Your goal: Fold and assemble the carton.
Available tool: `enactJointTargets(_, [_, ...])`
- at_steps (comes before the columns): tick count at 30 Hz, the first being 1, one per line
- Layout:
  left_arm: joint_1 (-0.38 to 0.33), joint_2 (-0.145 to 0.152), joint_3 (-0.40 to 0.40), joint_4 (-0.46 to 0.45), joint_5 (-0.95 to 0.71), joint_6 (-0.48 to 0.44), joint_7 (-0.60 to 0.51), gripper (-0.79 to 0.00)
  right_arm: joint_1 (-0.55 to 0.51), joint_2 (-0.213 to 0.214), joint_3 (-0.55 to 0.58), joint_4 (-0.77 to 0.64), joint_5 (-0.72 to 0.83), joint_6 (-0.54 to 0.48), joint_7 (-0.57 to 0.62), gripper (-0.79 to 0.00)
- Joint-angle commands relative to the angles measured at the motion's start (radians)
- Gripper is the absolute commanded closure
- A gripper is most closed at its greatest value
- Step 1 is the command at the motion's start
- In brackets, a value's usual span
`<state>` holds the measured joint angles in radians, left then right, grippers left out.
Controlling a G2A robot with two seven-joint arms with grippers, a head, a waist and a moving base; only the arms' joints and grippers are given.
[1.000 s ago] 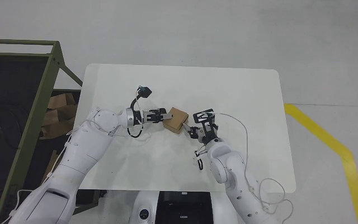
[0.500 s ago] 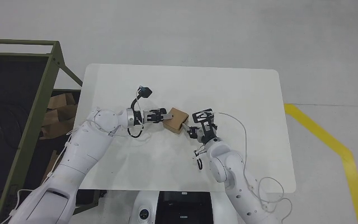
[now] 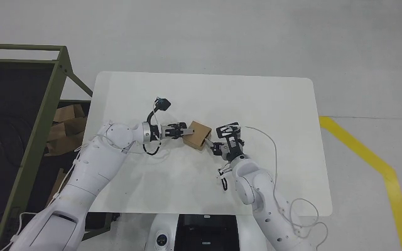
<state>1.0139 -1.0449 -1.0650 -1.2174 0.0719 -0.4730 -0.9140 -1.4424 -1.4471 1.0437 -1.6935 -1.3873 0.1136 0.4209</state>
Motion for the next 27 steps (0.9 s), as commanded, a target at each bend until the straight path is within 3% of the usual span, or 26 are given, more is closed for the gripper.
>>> enactJointTargets(1, [0.0, 0.0, 0.001, 0.002, -0.001, 0.0, 0.001, -0.379, 0.001, 0.0, 0.001, 0.001, -0.002, -0.001, 0.002, -0.785])
enactJointTargets(18, [-0.006, -0.002, 0.007, 0.009, -0.004, -0.001, 0.004, -0.379, -0.024, 0.001, 0.02, -0.036, 0.02, 0.031, -0.043, -0.785])
enactJointTargets(27, [-0.008, -0.002, 0.009, 0.014, -0.009, -0.003, 0.004, -0.379, 0.012, -0.004, -0.004, 0.005, 0.023, 0.02, -0.009, -0.785])
